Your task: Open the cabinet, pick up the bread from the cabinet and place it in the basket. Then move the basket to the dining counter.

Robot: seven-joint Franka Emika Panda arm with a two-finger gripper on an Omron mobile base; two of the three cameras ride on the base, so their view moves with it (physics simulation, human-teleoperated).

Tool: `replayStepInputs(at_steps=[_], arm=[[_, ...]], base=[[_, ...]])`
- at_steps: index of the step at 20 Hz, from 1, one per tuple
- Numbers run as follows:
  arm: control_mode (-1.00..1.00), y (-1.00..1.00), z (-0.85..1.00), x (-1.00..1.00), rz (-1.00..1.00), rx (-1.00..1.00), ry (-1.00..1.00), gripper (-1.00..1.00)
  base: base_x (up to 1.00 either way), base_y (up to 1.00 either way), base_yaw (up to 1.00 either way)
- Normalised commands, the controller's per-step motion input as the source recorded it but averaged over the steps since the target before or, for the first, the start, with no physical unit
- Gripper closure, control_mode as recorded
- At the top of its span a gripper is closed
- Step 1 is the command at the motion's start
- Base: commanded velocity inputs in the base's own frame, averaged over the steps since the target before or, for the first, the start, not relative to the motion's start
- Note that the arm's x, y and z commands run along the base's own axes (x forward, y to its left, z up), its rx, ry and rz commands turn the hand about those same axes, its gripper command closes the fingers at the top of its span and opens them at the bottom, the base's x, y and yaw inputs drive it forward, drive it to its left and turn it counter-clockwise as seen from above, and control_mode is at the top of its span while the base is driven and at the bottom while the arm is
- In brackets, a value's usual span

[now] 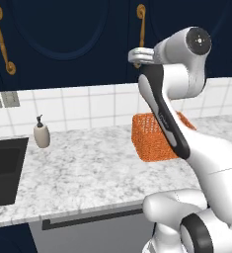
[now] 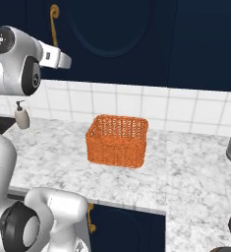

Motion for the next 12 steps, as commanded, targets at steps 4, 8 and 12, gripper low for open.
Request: replayStepInputs(at_steps=[4,8,12], arm=[[-1.00,0.00,0.36,0.40,0.00,0.00,-0.06,-1.00],[-1.00,0.00,0.01,0.37,0.00,0.01,-0.12,-1.00],[-1.00,0.00,0.00,0.31,0.00,0.10,0.00,-1.00]], base=[[0.00,0.00,0.00],[0.00,0.00,0.00],[0.00,0.00,0.00]])
